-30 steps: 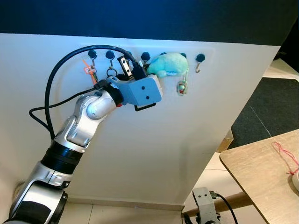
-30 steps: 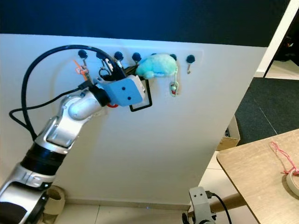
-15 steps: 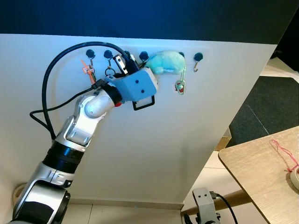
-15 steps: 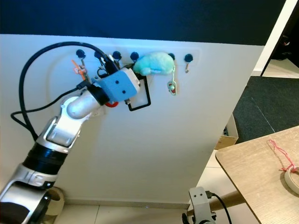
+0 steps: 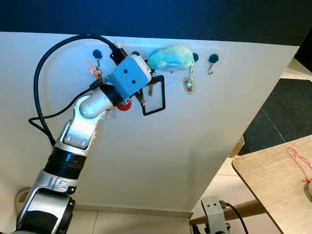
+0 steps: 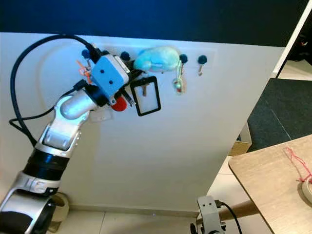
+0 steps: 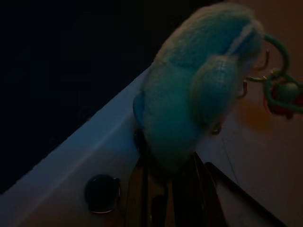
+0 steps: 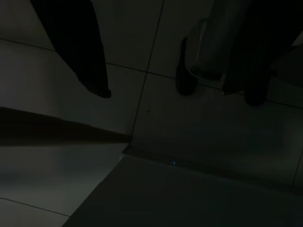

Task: Hang keys on a hook

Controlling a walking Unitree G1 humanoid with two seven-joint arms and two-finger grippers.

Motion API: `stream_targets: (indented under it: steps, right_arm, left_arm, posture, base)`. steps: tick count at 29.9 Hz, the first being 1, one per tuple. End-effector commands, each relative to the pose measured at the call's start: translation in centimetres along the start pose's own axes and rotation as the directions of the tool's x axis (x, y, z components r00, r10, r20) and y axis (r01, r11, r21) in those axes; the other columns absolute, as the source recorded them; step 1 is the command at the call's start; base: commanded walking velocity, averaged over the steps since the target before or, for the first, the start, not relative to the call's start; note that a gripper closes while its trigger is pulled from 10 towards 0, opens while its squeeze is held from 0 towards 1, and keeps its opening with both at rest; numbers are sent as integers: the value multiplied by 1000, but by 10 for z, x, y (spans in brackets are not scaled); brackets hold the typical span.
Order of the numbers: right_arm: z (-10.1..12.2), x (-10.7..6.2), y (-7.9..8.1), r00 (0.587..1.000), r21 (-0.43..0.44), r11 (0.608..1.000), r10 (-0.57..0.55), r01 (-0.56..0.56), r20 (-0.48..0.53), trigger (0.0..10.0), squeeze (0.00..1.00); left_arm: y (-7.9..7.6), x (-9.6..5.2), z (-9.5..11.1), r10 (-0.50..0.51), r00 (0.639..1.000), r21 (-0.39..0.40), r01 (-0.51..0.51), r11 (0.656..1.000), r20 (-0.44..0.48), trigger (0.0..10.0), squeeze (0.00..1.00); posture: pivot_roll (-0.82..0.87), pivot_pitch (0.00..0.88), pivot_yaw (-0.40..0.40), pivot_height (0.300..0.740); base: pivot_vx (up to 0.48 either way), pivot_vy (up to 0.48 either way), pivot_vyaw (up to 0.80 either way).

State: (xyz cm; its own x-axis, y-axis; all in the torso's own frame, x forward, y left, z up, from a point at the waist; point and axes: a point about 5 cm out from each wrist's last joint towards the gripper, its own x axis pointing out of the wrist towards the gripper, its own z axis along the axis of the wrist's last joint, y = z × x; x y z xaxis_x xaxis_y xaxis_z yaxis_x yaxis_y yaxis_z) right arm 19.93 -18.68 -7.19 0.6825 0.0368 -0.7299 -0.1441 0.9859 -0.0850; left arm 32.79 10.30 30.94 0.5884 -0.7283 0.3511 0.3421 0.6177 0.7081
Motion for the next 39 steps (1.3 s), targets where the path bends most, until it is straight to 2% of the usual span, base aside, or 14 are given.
stream_targets:
  steps: [1, 4, 10, 12, 16, 20, 25, 31, 36, 39]
  right_arm:
    - [-4, -1, -1, 1000, 0, 1000, -6, 6, -10, 10000, 0]
    - [-4, -1, -1, 1000, 1, 1000, -7, 7, -10, 10000, 0]
    - [-5, -2, -2, 1000, 2, 1000, -8, 8, -10, 10000, 0]
    - [-5, -2, -2, 1000, 1, 1000, -8, 8, -11, 10000, 0]
    - [-6, -2, -3, 1000, 0, 1000, -9, 9, -13, 10000, 0]
    - [-6, -2, -3, 1000, 0, 1000, -10, 10, -13, 10000, 0]
    - [-6, -2, -3, 1000, 3, 1000, -10, 10, -14, 10000, 0]
    - [-6, -2, -3, 1000, 2, 1000, -10, 10, -16, 10000, 0]
    - [-6, -2, -3, 1000, 2, 1000, -10, 10, -16, 10000, 0]
    - [-7, -2, -3, 1000, 1, 1000, -12, 12, -18, 10000, 0]
  left_arm:
    - [1, 2, 7, -12, 999, -8, 12, 1000, 44, 10000, 0]
    - [0, 2, 8, -23, 998, -10, 24, 1000, 51, 10000, 0]
    - [-3, 2, 19, -73, 988, -34, 78, 996, 138, 10000, 0]
    - [-5, 0, 24, -128, 977, -36, 136, 990, 172, 10000, 0]
    - [-9, -2, 27, -197, 965, -17, 203, 979, 174, 10000, 0]
    - [-12, -2, 28, -223, 961, -1, 226, 974, 162, 10000, 0]
    - [-6, 2, 22, -152, 985, 93, 144, 985, 79, 10000, 0]
    - [0, 4, 19, -84, 996, 161, 77, 984, 33, 10000, 0]
    - [0, 5, 19, -66, 998, 194, 61, 979, 20, 10000, 0]
    - [-2, 5, 17, -55, 998, 247, 52, 968, 4, 10000, 0]
  posture:
    - [45, 76, -24, 740]
    - [45, 76, -24, 740]
    - [43, 81, -24, 740]
    - [44, 82, -25, 740]
    - [45, 83, -25, 740]
    - [45, 81, -24, 740]
    - [43, 77, -22, 740]
    - [45, 74, -23, 740]
    - [43, 73, -22, 740]
    - [42, 70, -21, 740]
  base:
    - [0, 0, 0]
    - [0, 0, 0]
    - [0, 0, 0]
    - [0, 0, 0]
    - [0, 0, 0]
    - [0, 0, 0]
    - [0, 0, 0]
    - [0, 0, 0]
    - [0, 0, 0]
    - [0, 0, 0]
